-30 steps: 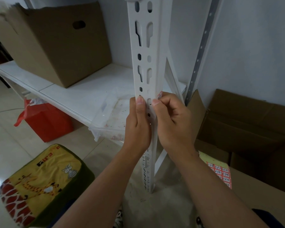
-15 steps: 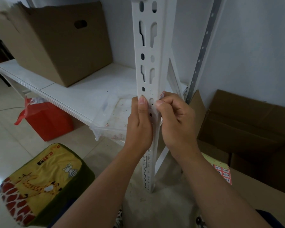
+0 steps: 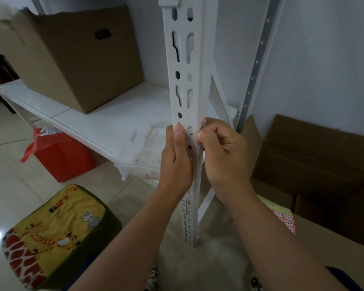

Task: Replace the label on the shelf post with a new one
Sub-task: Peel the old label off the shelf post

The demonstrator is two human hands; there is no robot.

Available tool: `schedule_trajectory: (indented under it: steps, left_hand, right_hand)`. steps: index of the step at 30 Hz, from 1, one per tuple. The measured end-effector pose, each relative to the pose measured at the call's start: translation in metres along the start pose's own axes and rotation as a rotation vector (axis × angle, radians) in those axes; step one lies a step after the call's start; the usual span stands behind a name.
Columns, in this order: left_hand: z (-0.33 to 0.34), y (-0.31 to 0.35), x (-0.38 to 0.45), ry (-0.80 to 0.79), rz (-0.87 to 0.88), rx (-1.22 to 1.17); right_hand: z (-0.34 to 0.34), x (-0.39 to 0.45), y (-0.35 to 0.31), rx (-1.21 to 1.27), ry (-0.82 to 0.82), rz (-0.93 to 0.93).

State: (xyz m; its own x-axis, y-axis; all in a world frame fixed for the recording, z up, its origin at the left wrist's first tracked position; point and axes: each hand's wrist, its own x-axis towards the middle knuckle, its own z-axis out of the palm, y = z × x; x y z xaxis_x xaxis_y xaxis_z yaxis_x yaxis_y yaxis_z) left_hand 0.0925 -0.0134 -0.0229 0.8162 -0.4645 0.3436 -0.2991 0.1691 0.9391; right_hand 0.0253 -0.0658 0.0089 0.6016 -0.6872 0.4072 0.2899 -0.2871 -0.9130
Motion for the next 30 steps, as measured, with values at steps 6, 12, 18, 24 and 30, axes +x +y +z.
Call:
schedule_trajectory:
  steps: [6, 12, 18, 24, 30]
  left_hand:
    - [0.0004, -0.0008, 0.0003, -0.005, 0.012, 0.020]
    - [-0.0005, -0.0004, 0.0011, -0.013, 0.025, 0.022]
    - [-0.0010, 0.0015, 0.0006, -0.019, 0.020, 0.018]
    - [-0.0021, 0.0015, 0.0005, -0.022, 0.003, 0.020]
    - [-0.0017, 0.0011, 0.0002, -0.012, -0.007, 0.018]
  right_hand:
    - [-0.0039, 0.0009, 0.0034, -0.010, -0.028, 0.002]
    - [-0.0062, 0.0004, 0.0074, -0.007, -0.060, -0.014]
    - [-0.0022, -0.0011, 0.0080, -0.013, -0.011, -0.013]
    - [0.0011, -0.0003, 0.0067, -0.047, 0.024, -0.013]
    - [0.0004, -0.0004, 0.0059, -0.055, -0.001, -0.013]
